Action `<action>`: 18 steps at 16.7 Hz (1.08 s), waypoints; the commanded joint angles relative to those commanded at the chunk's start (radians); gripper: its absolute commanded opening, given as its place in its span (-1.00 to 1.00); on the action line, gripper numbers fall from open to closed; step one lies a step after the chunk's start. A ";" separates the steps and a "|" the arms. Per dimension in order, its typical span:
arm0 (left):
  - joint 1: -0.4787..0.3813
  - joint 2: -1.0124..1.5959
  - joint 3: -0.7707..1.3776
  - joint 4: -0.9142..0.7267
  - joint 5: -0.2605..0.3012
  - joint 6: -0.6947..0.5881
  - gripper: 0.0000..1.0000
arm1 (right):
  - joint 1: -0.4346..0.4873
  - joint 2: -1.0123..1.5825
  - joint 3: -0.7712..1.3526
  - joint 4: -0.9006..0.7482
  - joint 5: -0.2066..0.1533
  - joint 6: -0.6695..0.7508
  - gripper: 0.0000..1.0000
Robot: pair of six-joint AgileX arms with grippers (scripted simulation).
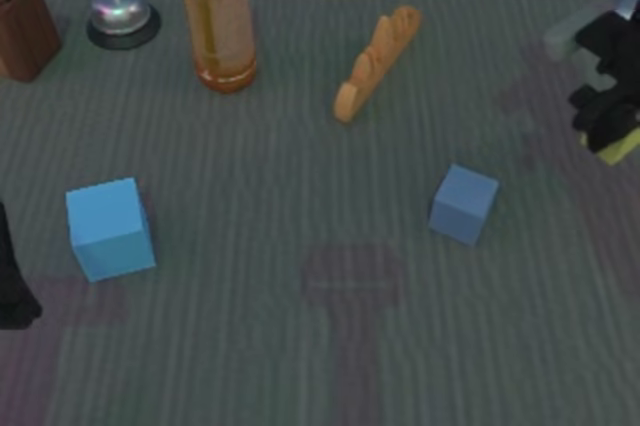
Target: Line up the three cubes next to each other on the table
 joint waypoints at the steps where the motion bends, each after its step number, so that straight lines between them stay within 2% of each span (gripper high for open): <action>1: 0.000 0.000 0.000 0.000 0.000 0.000 1.00 | 0.012 -0.003 -0.002 0.000 0.001 0.021 -1.00; 6: 0.000 0.000 0.000 0.000 0.000 0.000 1.00 | 0.128 -0.044 -0.045 0.004 0.007 0.277 -1.00; 14: 0.000 0.000 0.000 0.000 0.000 0.000 1.00 | 0.395 -0.148 -0.183 0.011 0.020 0.954 -1.00; 18: 0.000 0.000 0.000 0.000 0.000 0.000 1.00 | 0.483 -0.199 -0.228 0.026 0.027 1.138 -1.00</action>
